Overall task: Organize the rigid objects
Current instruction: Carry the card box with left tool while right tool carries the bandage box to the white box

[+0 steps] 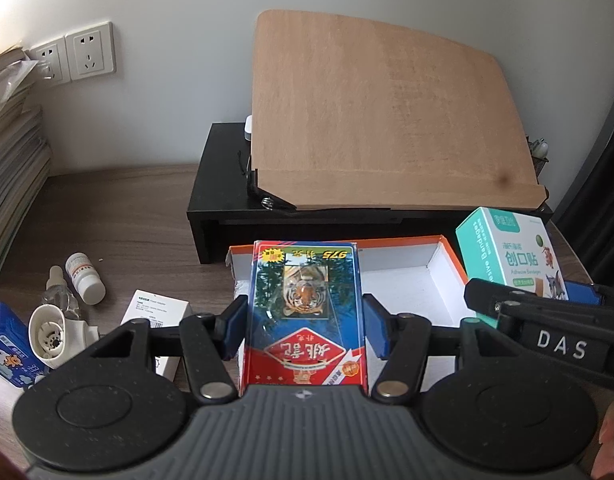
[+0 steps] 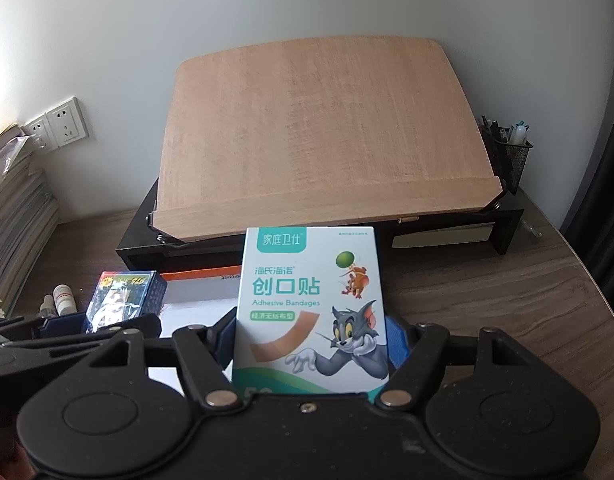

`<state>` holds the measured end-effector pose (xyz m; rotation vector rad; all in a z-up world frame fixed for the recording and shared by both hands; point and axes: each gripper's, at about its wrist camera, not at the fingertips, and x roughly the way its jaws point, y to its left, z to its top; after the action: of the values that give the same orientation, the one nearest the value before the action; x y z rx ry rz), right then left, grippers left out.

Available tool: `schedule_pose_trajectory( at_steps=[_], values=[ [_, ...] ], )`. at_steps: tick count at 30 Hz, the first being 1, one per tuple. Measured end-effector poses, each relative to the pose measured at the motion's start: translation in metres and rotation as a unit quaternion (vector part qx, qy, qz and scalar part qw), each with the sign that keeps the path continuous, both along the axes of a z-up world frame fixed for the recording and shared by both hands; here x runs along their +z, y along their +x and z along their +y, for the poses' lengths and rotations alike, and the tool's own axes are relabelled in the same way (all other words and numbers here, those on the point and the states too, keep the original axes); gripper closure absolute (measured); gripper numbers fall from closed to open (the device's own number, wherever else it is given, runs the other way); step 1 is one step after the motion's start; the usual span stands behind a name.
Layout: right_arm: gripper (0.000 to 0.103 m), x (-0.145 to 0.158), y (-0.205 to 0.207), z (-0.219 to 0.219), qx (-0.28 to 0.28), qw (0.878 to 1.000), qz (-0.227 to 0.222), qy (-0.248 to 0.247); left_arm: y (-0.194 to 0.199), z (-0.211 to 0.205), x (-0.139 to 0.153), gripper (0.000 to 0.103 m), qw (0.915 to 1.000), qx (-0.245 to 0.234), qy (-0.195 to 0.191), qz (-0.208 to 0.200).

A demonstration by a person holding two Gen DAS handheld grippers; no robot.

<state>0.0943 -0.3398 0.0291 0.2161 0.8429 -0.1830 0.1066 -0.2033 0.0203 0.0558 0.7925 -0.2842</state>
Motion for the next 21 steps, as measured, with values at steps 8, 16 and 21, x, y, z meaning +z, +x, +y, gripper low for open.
schedule_pose_trajectory(
  at_steps=[8,16,21],
  values=[
    [0.019,-0.003,0.005,-0.001,0.004,1.0,0.004,0.001,0.003,-0.003,-0.003,0.043,1.0,0.001,0.0,0.005],
    [0.019,-0.007,0.009,-0.003,0.006,1.0,0.009,0.003,0.006,-0.003,-0.005,0.043,1.0,0.0,0.002,0.007],
    [0.019,-0.009,0.011,-0.003,0.004,1.0,0.013,0.003,0.008,-0.004,-0.007,0.043,1.0,0.0,0.001,0.01]
  ],
)
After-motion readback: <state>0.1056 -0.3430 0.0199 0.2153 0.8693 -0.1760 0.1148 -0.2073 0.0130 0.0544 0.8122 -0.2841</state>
